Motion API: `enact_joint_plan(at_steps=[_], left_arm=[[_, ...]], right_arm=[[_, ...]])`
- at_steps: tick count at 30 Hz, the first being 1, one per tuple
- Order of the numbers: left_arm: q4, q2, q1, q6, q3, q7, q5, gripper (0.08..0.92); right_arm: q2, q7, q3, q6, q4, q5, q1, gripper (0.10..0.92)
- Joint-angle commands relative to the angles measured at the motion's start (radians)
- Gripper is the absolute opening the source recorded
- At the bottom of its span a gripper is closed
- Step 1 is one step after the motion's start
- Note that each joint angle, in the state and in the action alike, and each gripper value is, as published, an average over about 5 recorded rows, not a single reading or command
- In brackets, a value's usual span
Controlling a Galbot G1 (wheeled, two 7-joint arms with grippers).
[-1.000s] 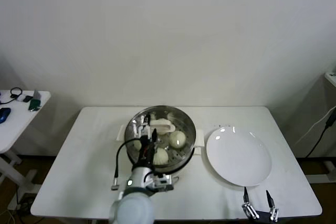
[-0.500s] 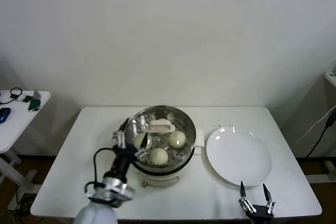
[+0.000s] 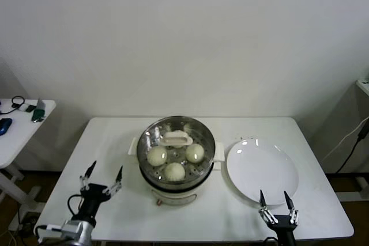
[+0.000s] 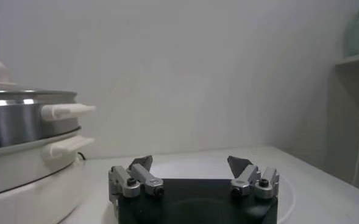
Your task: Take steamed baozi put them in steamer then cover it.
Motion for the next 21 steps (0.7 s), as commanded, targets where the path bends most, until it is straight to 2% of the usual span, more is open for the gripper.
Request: enact_joint_plan(at_steps=[1, 9, 21], left_arm=[[0.135, -0.037, 0.071, -0.161, -0.085, 0.034, -0.237, 0.823], [0.175, -0.073, 0.072, -0.189, -0.047, 0.045, -0.198, 0.823], [0.165, -0.081, 0.079, -0.192, -0.034, 0.050, -0.179, 0.823]], right_arm=[[-0.026, -0.010, -0.007, -0.020, 0.016, 0.013, 0.008, 0.823], [-0.027, -0.015, -0.005, -0.014, 0.010, 0.015, 0.008, 0.823], [-0.023, -0.023, -0.009, -0.009, 0.009, 0.012, 0.007, 0.823]])
